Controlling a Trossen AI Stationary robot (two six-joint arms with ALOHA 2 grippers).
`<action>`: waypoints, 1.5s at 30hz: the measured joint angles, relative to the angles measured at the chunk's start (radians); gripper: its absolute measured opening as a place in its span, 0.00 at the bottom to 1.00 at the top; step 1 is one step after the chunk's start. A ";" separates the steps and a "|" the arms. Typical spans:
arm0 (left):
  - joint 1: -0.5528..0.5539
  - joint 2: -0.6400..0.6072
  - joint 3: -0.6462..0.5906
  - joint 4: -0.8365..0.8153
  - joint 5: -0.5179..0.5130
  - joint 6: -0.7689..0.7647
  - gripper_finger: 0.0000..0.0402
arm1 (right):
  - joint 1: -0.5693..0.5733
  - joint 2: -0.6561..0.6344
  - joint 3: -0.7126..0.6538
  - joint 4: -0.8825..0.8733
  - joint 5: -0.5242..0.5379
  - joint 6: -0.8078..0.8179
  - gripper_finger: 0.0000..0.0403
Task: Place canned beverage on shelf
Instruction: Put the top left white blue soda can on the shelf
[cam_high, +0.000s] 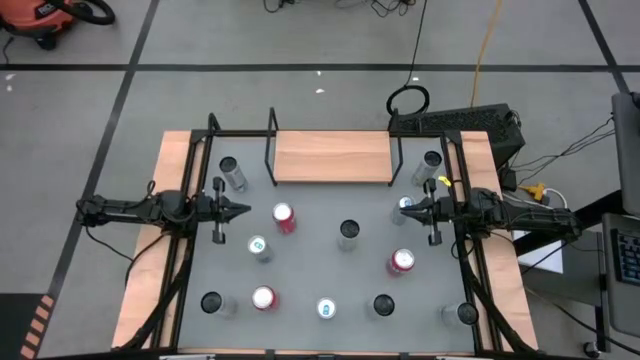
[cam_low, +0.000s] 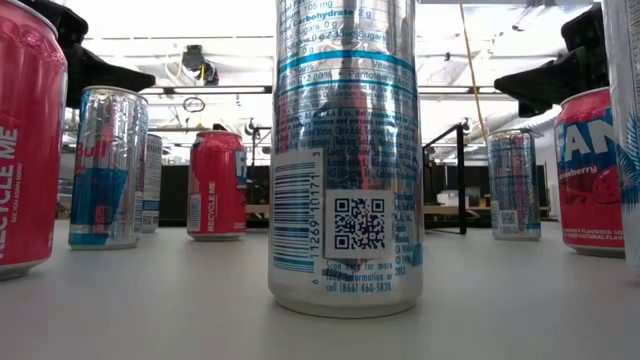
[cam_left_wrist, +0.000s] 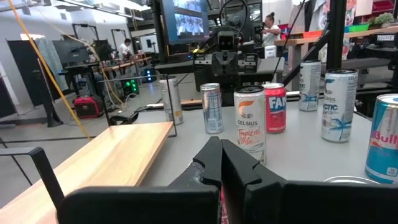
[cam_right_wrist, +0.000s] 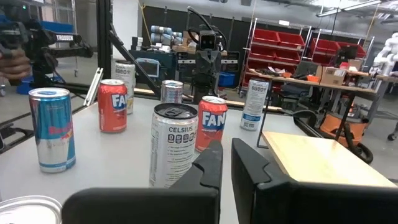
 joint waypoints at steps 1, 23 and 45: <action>0.000 0.000 0.001 0.000 -0.003 0.000 0.00 | 0.000 0.000 0.000 0.001 0.000 0.000 0.00; 0.001 0.252 0.692 -0.524 -0.097 -0.177 0.00 | 0.000 0.000 0.000 0.003 0.000 0.172 0.00; 0.001 0.480 1.164 -0.877 -0.108 -0.127 0.00 | 0.000 0.000 0.000 -0.007 -0.027 0.303 0.00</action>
